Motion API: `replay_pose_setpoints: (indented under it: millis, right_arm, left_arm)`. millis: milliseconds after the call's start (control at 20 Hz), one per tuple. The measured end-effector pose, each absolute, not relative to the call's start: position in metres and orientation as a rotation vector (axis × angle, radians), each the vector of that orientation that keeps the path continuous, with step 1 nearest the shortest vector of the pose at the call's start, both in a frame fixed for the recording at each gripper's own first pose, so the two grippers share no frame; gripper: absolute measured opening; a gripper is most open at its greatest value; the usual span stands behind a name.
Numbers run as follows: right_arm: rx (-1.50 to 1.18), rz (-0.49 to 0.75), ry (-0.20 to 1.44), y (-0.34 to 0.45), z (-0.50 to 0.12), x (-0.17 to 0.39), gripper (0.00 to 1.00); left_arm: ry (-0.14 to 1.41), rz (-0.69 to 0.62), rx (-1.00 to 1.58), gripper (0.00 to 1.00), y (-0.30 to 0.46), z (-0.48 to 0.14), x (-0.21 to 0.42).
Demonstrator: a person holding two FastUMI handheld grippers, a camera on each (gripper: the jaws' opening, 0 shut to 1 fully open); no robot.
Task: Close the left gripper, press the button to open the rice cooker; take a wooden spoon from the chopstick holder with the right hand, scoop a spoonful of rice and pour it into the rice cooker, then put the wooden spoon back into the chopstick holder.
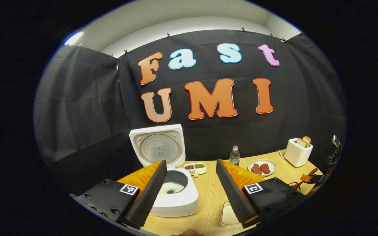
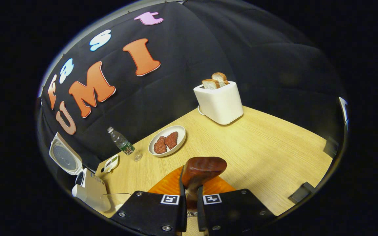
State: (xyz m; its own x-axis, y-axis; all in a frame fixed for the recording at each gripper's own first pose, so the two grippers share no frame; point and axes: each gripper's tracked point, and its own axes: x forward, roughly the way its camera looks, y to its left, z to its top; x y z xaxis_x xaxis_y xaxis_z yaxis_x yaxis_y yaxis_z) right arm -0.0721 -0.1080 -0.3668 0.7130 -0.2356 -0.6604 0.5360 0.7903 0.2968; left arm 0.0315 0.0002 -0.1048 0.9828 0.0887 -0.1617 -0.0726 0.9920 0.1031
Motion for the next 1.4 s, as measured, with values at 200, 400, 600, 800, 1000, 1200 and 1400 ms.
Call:
replay_pose_setpoints:
  millis: [200, 400, 600, 800, 1000, 1200, 1400]
  right_arm:
    - [0.474, -0.411, 0.62, -0.108, -0.337, -0.072, 0.11]
    - [0.386, -0.353, 0.536, -0.101, -0.283, -0.06, 0.11]
    - [0.35, -0.238, 0.477, -0.063, -0.239, -0.047, 0.11]
    - [0.334, -0.086, 0.502, 0.003, -0.233, -0.037, 0.11]
    - [0.273, 0.063, 0.552, 0.061, -0.251, -0.039, 0.11]
    - [0.118, 0.13, 0.639, 0.081, -0.293, -0.046, 0.11]
    - [-0.023, 0.159, 0.69, 0.088, -0.323, -0.051, 0.11]
  left_arm:
    - [0.168, 0.106, 0.071, 1.0, 0.015, -0.107, 0.027]
    - [0.182, 0.129, 0.016, 0.96, 0.034, -0.112, 0.021]
    - [0.204, 0.144, -0.026, 0.96, 0.05, -0.122, 0.014]
    - [0.202, 0.179, 0.003, 0.96, 0.069, -0.123, 0.002]
    - [0.199, 0.208, 0.024, 1.0, 0.086, -0.123, -0.009]
    - [0.21, 0.258, 0.012, 1.0, 0.105, -0.127, -0.022]
    - [0.225, 0.291, 0.017, 1.0, 0.121, -0.135, -0.032]
